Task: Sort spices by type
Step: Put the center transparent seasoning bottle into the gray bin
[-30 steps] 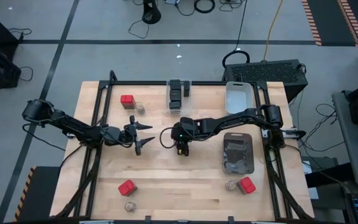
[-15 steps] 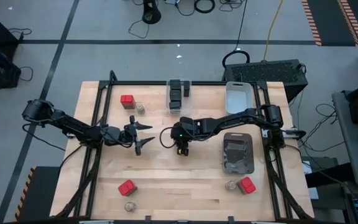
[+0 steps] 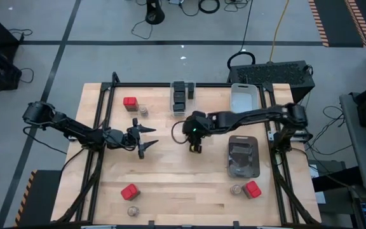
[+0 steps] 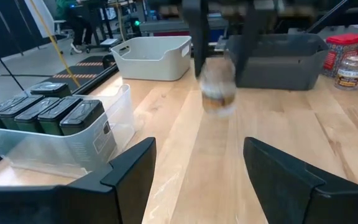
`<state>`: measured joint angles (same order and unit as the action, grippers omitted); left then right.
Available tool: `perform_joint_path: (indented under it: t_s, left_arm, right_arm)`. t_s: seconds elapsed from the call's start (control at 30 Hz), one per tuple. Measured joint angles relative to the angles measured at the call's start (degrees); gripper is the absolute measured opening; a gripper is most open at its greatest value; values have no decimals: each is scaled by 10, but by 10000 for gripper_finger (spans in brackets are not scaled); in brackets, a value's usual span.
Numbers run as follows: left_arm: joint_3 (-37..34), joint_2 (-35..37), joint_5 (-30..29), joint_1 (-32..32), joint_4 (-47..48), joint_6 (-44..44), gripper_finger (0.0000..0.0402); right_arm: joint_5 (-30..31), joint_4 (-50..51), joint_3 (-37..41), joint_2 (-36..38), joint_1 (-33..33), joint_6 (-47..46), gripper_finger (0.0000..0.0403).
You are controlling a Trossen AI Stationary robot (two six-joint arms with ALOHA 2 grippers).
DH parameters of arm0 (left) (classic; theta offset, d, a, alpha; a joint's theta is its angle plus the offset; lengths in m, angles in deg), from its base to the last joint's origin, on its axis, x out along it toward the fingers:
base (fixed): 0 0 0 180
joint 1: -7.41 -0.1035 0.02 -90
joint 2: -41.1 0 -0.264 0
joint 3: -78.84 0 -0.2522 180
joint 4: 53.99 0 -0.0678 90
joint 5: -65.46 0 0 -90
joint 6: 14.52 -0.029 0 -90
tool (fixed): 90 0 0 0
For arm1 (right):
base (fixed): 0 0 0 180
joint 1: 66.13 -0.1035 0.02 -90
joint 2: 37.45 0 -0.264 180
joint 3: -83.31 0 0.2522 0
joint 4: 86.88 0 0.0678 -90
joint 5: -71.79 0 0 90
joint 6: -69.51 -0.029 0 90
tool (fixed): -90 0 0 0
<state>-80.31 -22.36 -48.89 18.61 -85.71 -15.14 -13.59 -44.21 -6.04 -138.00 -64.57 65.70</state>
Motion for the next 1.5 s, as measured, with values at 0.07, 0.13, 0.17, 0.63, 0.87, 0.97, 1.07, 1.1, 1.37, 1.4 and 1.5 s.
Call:
perform_joint_path:
  t_s: [0.07,0.13,0.17,0.63,0.87,0.97,1.07,1.1,1.37,1.4,1.5]
  left_arm:
    - [0,0,0,0,1,-1,249]
    - [0,0,0,0,1,-1,249]
    - [0,0,0,0,2,-1,249]
    - [0,0,0,0,-1,2,249]
    - [0,0,0,0,0,2,249]
    - [0,0,0,0,2,2,249]
    - [0,0,0,0,2,0,249]
    - [0,0,0,0,2,-1,249]
    - [0,0,0,0,16,-1,249]
    - [0,0,0,0,16,-1,249]
    - [0,0,0,0,16,-1,249]
  right_arm:
    - [7,22,0,33,11,0,148]
    - [30,54,0,65,22,0,152]
    - [43,71,0,78,28,0,153]
    - [90,224,0,180,186,23,155]
    - [89,233,0,180,301,42,156]
    - [88,233,0,180,345,36,158]
    - [87,231,9,180,381,28,158]
    - [86,229,18,180,392,26,157]
    - [85,136,121,179,457,2,158]
    - [86,117,134,179,462,-1,158]
    - [84,77,171,179,474,-6,157]
